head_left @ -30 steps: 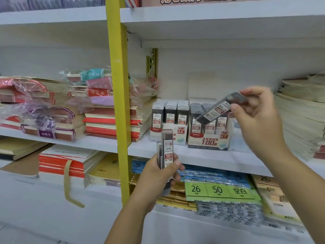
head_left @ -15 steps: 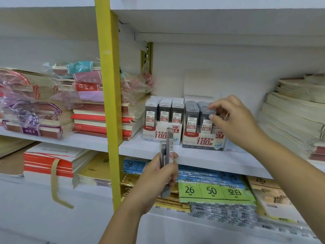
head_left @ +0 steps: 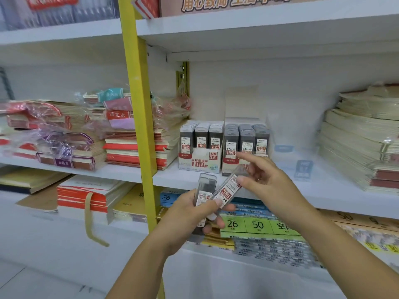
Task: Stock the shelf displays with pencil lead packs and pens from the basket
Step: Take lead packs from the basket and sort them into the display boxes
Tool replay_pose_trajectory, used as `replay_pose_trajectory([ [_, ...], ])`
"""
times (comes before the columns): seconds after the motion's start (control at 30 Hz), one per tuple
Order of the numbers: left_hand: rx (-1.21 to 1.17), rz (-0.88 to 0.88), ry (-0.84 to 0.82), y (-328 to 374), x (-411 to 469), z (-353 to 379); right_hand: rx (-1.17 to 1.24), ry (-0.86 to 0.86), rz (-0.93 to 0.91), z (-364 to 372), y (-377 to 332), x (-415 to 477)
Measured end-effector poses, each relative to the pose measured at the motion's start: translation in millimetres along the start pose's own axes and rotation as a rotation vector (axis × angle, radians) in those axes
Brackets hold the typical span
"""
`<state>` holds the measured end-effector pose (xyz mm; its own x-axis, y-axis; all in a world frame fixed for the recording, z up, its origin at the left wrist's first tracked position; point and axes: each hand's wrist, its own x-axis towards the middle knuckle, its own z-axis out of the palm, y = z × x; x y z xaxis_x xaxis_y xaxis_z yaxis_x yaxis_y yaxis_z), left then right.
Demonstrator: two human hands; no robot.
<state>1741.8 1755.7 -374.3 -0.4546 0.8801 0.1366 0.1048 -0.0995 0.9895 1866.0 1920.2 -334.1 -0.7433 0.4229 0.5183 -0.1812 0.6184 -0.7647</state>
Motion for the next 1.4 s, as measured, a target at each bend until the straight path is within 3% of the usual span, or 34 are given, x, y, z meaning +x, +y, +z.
replay_pose_trajectory([
  [0.27,-0.199,0.060,0.177,10.2,1.0,-6.3,0.286,0.005,0.231,-8.2,6.3,-16.3],
  [0.67,0.007,0.086,0.240,3.0,16.4,-11.3,0.068,-0.452,0.132,24.5,-12.5,-8.2],
  [0.73,-0.033,0.098,0.279,3.7,15.8,-19.2,0.050,-0.419,0.080,34.7,-18.0,4.4],
  [0.9,-0.348,0.083,0.345,0.1,14.8,-53.1,0.037,0.028,-0.167,47.4,-40.6,61.1],
  [1.0,-0.362,0.111,0.364,-6.1,15.0,-69.5,-0.060,0.162,-0.271,51.1,-51.7,96.2],
  [1.2,-0.341,0.182,0.374,-17.9,17.3,-87.0,-0.422,0.085,-0.325,71.9,-49.8,130.4],
  [1.4,-0.372,0.191,0.318,-21.2,17.9,-89.8,-0.635,0.001,-0.252,85.8,-29.0,147.1],
])
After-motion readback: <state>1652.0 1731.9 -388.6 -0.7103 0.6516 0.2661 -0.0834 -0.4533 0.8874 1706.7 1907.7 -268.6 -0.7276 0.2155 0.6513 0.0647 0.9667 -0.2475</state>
